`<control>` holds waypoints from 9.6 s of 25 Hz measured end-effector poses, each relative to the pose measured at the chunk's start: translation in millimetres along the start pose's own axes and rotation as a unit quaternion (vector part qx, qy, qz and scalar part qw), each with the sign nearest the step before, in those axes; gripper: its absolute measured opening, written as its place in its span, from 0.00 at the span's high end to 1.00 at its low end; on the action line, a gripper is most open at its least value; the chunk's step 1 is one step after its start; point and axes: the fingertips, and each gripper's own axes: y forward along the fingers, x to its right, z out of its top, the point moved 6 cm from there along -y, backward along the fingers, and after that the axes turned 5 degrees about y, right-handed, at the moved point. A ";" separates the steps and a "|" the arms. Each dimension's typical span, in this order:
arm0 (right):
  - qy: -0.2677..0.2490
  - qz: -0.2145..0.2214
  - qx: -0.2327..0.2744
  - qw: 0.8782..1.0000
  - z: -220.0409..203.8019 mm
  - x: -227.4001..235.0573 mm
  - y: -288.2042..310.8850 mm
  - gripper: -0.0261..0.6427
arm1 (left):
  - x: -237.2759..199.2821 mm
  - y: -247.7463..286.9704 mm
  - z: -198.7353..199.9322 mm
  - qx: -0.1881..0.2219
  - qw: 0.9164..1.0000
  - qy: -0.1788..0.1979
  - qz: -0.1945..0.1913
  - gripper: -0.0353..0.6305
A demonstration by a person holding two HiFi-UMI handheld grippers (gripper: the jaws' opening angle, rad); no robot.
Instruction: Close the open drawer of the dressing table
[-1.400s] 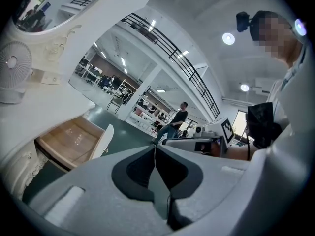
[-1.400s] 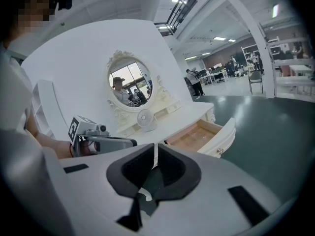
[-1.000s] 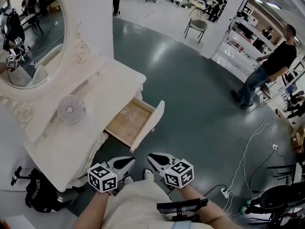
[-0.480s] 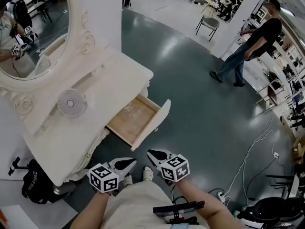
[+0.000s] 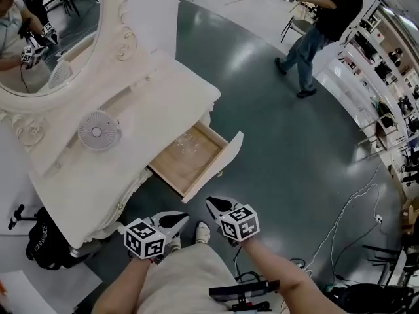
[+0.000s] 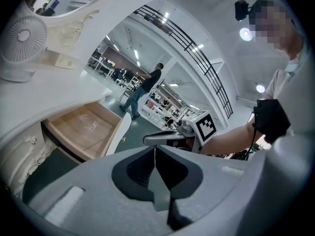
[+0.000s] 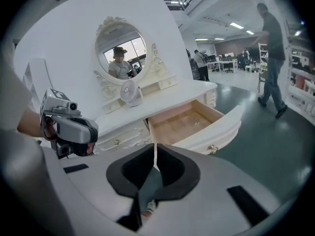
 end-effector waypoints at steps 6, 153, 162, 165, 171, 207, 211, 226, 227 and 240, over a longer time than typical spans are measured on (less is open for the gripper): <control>0.003 -0.006 -0.014 1.000 -4.7 2.5 11.5 0.93 | -8.2 15.4 -6.3 -0.015 1.000 -0.010 -0.005 0.93; 0.011 -0.105 -0.122 0.987 78.3 126.8 224.0 0.86 | -127.1 41.1 -21.7 -0.014 0.988 -0.141 0.059 0.93; 0.007 -0.108 -0.121 0.987 86.6 122.5 232.4 0.86 | -132.6 34.6 -21.2 -0.009 0.987 -0.144 0.068 0.93; 0.009 -0.105 -0.120 0.987 88.1 122.7 235.2 0.86 | -133.2 34.1 -21.8 -0.007 0.987 -0.145 0.069 0.93; 0.007 -0.103 -0.119 0.988 93.3 120.7 242.0 0.86 | -137.1 30.6 -21.9 -0.002 0.986 -0.149 0.075 0.93; 0.008 -0.099 -0.115 0.988 117.6 110.5 272.2 0.84 | -151.4 19.2 -24.2 0.015 0.982 -0.164 0.090 0.93; 0.006 -0.098 -0.116 0.988 117.5 110.6 272.3 0.84 | -151.8 19.9 -24.1 0.015 0.982 -0.165 0.091 0.93; -0.014 -0.085 -0.131 0.988 117.8 104.0 272.7 0.75 | -149.8 13.9 -19.8 0.018 0.982 -0.162 0.094 0.93; -0.016 -0.087 -0.132 0.987 117.9 103.4 272.5 0.75 | -149.8 13.0 -19.3 0.018 0.982 -0.161 0.094 0.93; -0.032 -0.084 -0.129 0.988 122.6 88.9 255.7 0.74 | -144.4 3.4 -12.6 0.020 0.984 -0.151 0.097 0.93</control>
